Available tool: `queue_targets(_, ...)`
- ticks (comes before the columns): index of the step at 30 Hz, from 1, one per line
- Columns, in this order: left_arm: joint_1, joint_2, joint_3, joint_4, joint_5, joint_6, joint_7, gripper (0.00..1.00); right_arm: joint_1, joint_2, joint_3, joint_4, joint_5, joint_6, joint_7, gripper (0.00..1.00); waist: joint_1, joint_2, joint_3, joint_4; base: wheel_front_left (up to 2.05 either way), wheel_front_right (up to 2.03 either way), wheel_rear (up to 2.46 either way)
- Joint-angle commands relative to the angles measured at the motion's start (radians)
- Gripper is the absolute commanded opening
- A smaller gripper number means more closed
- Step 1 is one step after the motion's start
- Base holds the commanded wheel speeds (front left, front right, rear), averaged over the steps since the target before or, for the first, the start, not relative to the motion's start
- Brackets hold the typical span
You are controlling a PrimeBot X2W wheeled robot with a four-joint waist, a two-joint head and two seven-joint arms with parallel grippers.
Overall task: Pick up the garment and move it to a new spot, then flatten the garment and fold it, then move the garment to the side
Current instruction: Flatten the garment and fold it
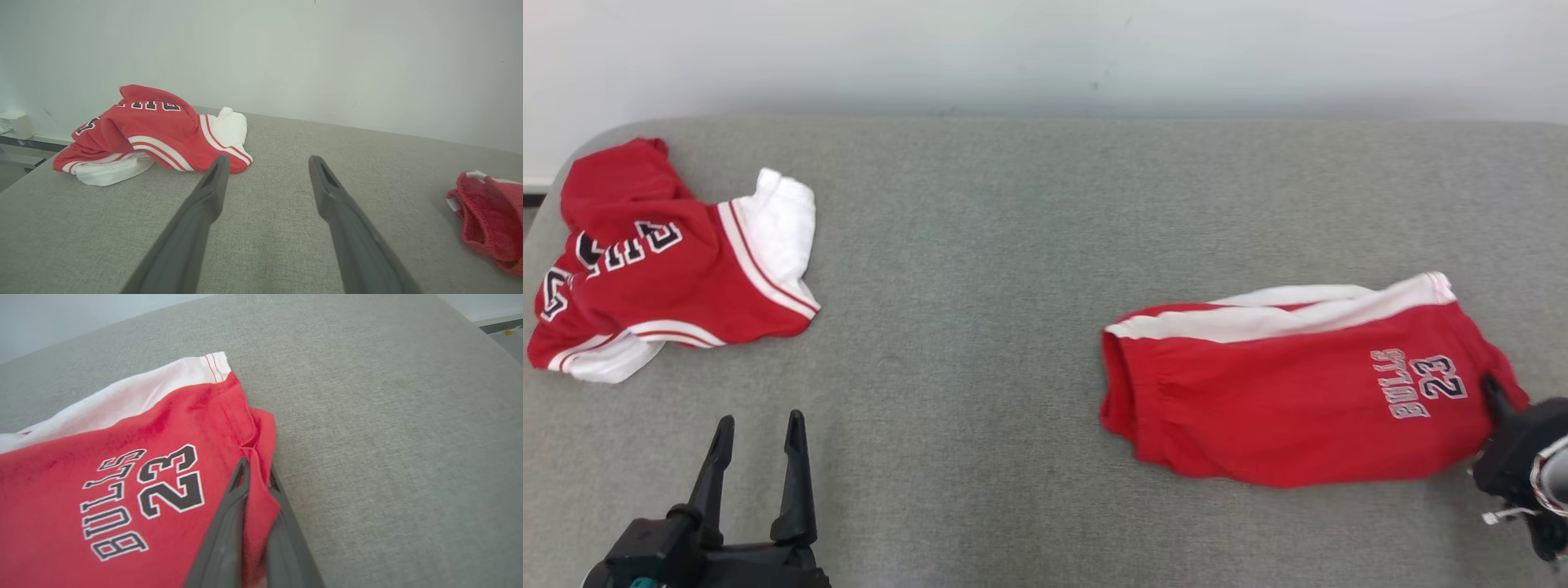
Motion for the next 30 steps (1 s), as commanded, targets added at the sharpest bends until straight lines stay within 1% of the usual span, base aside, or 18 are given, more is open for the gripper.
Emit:
queue_targets(1,0.012,0.000,0.007,-0.001,0.006,0.000,-0.001,1.00,0.020,-0.022,-0.005,0.002,0.012,0.001,-0.009,0.00,0.0001,0.0001,-0.028,-0.031,0.00,0.00,0.00)
queue_targets(3,0.014,0.000,0.008,-0.002,0.007,-0.003,-0.001,1.00,0.032,-0.037,-0.003,0.000,0.013,0.001,-0.013,0.00,0.0001,0.0001,-0.026,-0.035,0.00,0.00,0.00)
queue_targets(7,0.014,0.000,0.008,-0.006,0.005,0.002,-0.001,1.00,0.030,-0.039,-0.004,-0.006,0.019,0.001,-0.019,0.00,0.0001,0.0001,-0.024,-0.041,0.00,0.00,0.00)
queue_targets(10,0.018,0.000,0.007,0.000,-0.001,0.004,-0.001,1.00,0.013,-0.022,-0.006,-0.019,0.020,0.001,-0.027,0.00,0.0001,0.0001,-0.032,-0.046,0.00,0.00,0.00)
queue_targets(14,0.031,0.000,0.005,0.012,0.001,0.003,-0.001,1.00,0.006,0.007,0.008,-0.069,0.033,0.001,-0.032,0.00,0.0001,0.0001,-0.069,-0.052,0.00,0.00,0.00)
queue_targets(22,0.053,0.000,0.001,0.010,-0.006,0.006,-0.001,1.00,0.036,0.058,0.066,-0.241,0.048,0.001,-0.019,0.00,0.0001,0.0001,-0.105,-0.051,0.00,0.00,0.00)
queue_targets(30,0.061,0.000,-0.011,0.005,-0.025,0.012,-0.001,1.00,0.106,0.117,0.135,-0.423,0.036,0.001,0.011,0.00,0.0001,0.0001,-0.104,-0.025,0.00,0.00,0.00)
